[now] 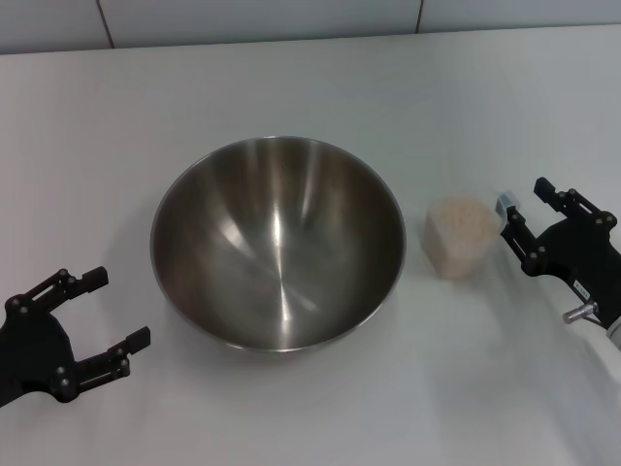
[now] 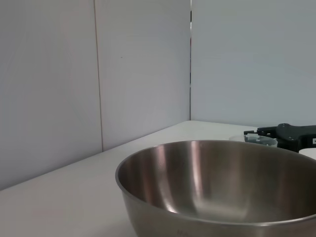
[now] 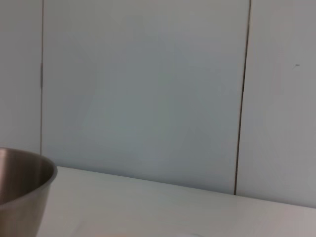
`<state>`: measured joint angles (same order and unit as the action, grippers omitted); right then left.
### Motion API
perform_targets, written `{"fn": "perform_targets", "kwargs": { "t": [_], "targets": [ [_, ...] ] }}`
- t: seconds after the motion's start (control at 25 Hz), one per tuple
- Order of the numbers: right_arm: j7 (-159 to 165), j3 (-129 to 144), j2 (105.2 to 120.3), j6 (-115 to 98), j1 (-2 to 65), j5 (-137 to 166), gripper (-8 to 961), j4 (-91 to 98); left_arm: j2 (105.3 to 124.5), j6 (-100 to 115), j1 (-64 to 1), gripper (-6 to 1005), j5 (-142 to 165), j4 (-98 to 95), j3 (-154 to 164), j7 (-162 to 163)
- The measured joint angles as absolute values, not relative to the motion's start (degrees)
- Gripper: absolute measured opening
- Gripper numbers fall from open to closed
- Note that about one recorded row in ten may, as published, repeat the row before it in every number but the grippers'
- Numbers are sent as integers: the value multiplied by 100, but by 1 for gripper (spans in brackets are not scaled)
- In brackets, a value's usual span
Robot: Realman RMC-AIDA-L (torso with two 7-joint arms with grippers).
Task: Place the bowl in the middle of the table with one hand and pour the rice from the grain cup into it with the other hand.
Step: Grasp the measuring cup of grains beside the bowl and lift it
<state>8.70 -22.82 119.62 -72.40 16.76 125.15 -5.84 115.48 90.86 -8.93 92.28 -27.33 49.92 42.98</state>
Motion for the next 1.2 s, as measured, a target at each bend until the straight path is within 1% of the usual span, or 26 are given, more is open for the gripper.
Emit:
{"fn": "perform_targets", "kwargs": {
  "t": [0.04, 0.12, 0.36, 0.56, 0.96, 1.2],
  "targets": [
    [870, -2283, 11963, -7240, 1673, 12515, 738, -586, 11548, 9087, -893, 862, 9228, -2733, 4992, 4298],
    [870, -2285, 11968, -7241, 1670, 12515, 509, -590, 11548, 9093, -894, 862, 9228, -2733, 4992, 4298],
    [870, -2286, 11971, -7238, 1688, 12515, 303, -598, 11550, 9096, -896, 862, 9228, -2733, 4992, 4299],
    [870, -2285, 11971, -7233, 1712, 12515, 66, -598, 11557, 9087, -892, 862, 9228, -2733, 4992, 4304],
    [859, -2463, 11961, -7760, 1739, 12515, 16, -607, 11558, 9091, -898, 862, 9229, -2735, 4992, 4307],
    [650, -2573, 11950, -8597, 2001, 12515, 13, -669, 11564, 9102, -906, 862, 9228, -2734, 5009, 4307]
  ]
}}
